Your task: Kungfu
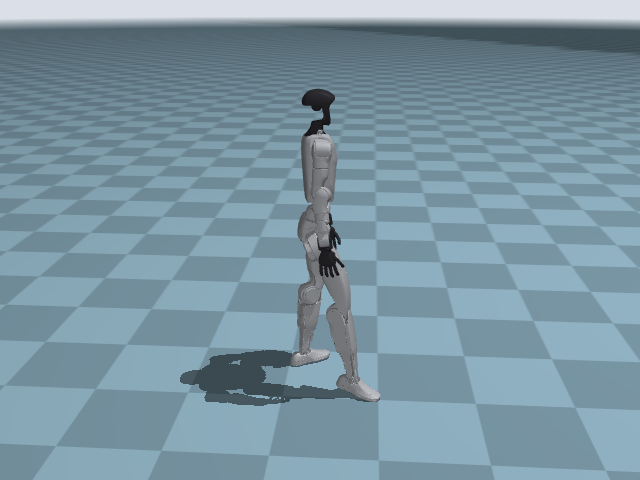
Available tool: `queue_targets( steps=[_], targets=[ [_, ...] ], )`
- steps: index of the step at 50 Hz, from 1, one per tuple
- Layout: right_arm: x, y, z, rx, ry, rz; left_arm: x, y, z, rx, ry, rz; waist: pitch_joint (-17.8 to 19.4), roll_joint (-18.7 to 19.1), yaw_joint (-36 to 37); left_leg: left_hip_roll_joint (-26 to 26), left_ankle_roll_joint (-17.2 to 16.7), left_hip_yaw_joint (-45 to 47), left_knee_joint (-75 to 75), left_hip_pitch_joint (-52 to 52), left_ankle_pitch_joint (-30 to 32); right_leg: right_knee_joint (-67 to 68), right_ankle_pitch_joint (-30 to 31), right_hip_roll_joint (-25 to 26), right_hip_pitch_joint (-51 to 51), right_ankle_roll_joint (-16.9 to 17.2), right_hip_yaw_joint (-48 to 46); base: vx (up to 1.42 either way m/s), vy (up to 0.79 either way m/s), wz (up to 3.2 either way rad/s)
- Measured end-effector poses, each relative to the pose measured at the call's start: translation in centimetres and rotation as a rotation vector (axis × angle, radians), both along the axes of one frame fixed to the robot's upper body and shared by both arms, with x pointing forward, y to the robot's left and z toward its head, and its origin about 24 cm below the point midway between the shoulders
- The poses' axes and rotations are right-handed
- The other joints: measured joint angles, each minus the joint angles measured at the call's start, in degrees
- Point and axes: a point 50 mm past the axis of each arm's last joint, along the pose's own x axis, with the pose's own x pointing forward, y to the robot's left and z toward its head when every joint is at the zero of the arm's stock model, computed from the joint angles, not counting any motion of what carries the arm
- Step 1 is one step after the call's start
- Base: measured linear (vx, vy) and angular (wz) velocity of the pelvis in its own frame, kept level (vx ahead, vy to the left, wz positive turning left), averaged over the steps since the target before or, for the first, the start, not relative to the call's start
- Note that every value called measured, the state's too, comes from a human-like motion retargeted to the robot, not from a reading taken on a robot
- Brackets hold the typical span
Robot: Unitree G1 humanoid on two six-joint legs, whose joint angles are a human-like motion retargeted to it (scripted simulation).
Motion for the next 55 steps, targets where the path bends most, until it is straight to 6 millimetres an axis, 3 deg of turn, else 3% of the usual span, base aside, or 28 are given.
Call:
queue_targets(
  steps=[2, 4, 7, 10, 18, 20, 22, 25, 29, 35, 40, 48, 51, 55],
  targets=[
    [1.0, -0.5, 0.1, -0.023, -0.033, 0.027, 1.7, -0.2, 0.2, -0.011, -0.042, -0.061, 0.7, 0.5, -0.6, -0.3, 0.7, 0.2, 0.2, -0.6, 0.0, -0.7, 1.9, -0.1, -0.2, 0.1, 0.1, -0.21, 0.26, -0.07],
    [1.7, -0.8, 0.2, -0.045, -0.055, 0.048, 2.9, -0.2, 0.5, -0.016, -0.074, -0.115, 1.0, 1.4, -1.0, -0.1, 1.3, 0.4, 0.5, -1.3, 0.1, -0.6, 0.0, 0.6, -0.5, -1.5, 1.3, -0.18, 0.19, -0.16],
    [2.1, -0.9, 0.2, -0.057, -0.060, 0.069, 3.9, 0.4, 0.8, -0.004, -0.095, -0.172, 0.4, 2.3, -1.1, 0.6, 1.8, 1.2, 0.8, -2.8, 0.4, 2.6, -10.9, 3.6, -1.3, -4.4, 5.6, -0.17, 0.13, -0.35],
    [2.1, -0.5, 0.2, -0.038, -0.047, 0.089, 3.7, 1.1, 0.9, 0.033, -0.093, -0.183, -0.8, 2.5, -0.5, 1.1, 1.9, 2.7, 0.5, -4.3, 0.8, 7.4, -21.3, 8.3, -1.8, -5.2, 10.8, -0.14, 0.07, -0.48],
    [1.2, 0.5, 0.0, -0.008, -0.013, 0.119, -0.6, 2.8, 0.5, 0.067, 0.047, -0.056, -0.7, 4.5, -2.2, 1.6, 1.5, 3.0, -1.5, -3.7, 2.1, 10.5, -32.0, 20.8, 5.9, -4.7, 17.0, -0.06, 0.01, -0.14],
    [0.4, 1.0, -0.1, 0.008, 0.002, 0.090, -2.2, 3.0, 0.4, 0.075, 0.100, -0.027, -0.9, 4.3, -2.4, 1.0, 1.4, 2.9, -1.9, -3.1, 2.1, 7.1, -32.8, 21.8, 8.8, -8.6, 15.9, 0.04, -0.05, 0.09],
    [-0.8, 1.5, -0.1, 0.032, 0.025, 0.043, -3.7, 3.0, 0.4, 0.081, 0.143, 0.004, -1.5, 3.9, -1.5, 0.7, 1.2, 3.3, -2.1, -2.7, 2.0, 3.4, -33.3, 21.8, 10.9, -15.5, 11.8, 0.08, -0.07, -0.19],
    [-2.2, 2.3, -0.2, 0.078, 0.073, -0.055, -5.5, 2.5, 0.3, 0.071, 0.199, 0.055, -2.4, 1.9, 1.6, -0.2, 1.0, 5.2, -2.3, -2.7, 2.3, 1.7, -32.4, 21.2, 10.9, -13.8, 15.4, 0.03, -0.05, -0.34],
    [-2.4, 2.7, -0.2, 0.104, 0.073, -0.144, -6.8, 0.3, -0.2, 0.018, 0.176, 0.216, -0.2, 3.2, 1.8, 0.8, 0.5, 4.9, -2.2, -1.3, 2.8, 0.3, -31.4, 20.3, 12.9, -13.1, 12.7, -0.06, 0.00, -0.03],
    [-2.3, 2.9, -0.2, 0.114, 0.043, -0.264, -8.6, -1.6, -0.3, -0.068, 0.174, 0.517, -1.4, 4.1, 0.0, 0.6, 0.4, 4.6, -2.5, -1.8, 3.2, -0.7, -31.2, 20.6, 12.8, -13.1, 13.0, 0.00, -0.02, 0.03],
    [-1.5, 2.4, -0.2, 0.111, -0.002, -0.356, -7.7, -2.0, -0.4, -0.116, 0.140, 0.686, -0.8, 5.0, -2.0, 0.3, 0.6, 1.5, -2.0, -2.5, 3.7, 0.2, -30.8, 19.9, 11.7, -13.4, 9.7, -0.04, -0.03, 0.39],
    [-0.2, 1.0, 0.0, 0.077, -0.079, -0.436, -5.0, -1.6, -0.4, -0.202, -0.016, 0.907, -1.7, 4.2, 0.2, 0.3, 0.6, 3.7, -2.4, -2.7, 3.6, -0.2, -31.1, 20.3, 11.8, -13.5, 12.6, -0.01, 0.00, -0.21],
    [0.4, 0.4, 0.1, 0.072, -0.147, -0.569, -3.7, -1.4, -0.4, -0.254, -0.099, 1.078, -1.9, 4.0, 0.3, 0.2, 0.6, 3.4, -2.3, -2.9, 3.6, -0.1, -31.2, 20.3, 11.7, -13.6, 12.5, 0.00, 0.00, 0.00],
    [1.2, -0.5, 0.3, 0.090, -0.286, -0.873, -1.7, -0.8, -0.1, -0.379, -0.255, 1.354, -2.1, 3.7, 0.3, 0.1, 0.7, 3.1, -2.3, -2.7, 3.7, -0.1, -31.2, 20.2, 12.0, -13.5, 12.5, 0.00, 0.00, 0.00]
  ],
)
